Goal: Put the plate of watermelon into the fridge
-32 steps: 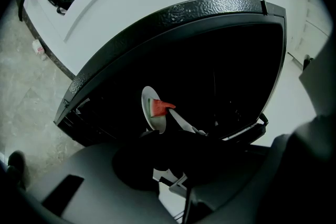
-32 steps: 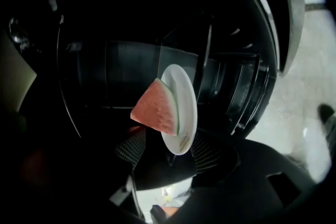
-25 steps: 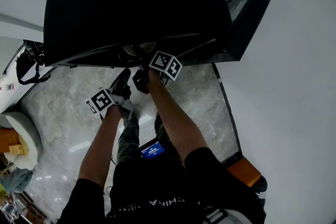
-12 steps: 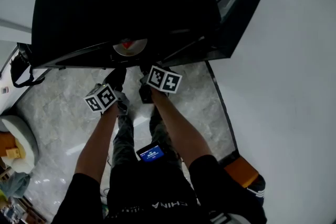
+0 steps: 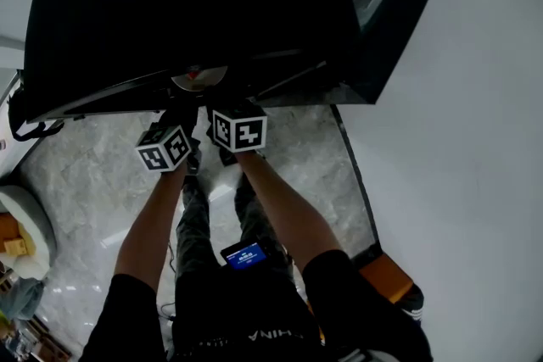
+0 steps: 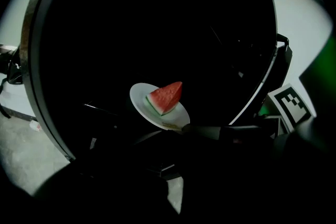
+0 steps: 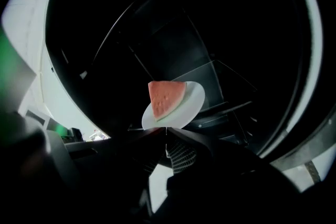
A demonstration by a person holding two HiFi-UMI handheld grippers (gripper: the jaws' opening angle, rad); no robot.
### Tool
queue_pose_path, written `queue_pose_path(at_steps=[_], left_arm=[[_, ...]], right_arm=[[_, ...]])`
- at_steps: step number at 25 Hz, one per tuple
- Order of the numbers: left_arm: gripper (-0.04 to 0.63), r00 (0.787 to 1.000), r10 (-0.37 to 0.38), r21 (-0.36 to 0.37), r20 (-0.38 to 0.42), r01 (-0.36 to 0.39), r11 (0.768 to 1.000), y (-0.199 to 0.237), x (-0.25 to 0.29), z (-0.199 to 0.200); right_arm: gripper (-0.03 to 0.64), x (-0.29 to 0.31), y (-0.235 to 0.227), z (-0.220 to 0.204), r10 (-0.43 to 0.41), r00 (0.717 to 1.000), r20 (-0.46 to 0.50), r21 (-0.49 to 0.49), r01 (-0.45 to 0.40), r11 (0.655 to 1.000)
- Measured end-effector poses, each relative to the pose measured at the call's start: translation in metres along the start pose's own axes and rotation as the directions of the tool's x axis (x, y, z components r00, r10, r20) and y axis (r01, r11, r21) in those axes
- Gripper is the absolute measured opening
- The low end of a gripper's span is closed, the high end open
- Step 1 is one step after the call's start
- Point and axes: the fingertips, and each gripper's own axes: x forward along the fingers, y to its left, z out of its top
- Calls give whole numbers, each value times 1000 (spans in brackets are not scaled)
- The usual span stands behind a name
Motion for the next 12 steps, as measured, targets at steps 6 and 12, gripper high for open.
queue_pose_path(at_steps=[6,12], left_arm=[[12,1000,1,13,-9,-1,1000,5,19,15],[12,999,29,10,-16,-28,1000,13,34,29]], right_arm=[[18,14,-2,10,1,1000,3,-32,-1,999],[18,30,-8,25,-3,1000,5,-29,3,1000]])
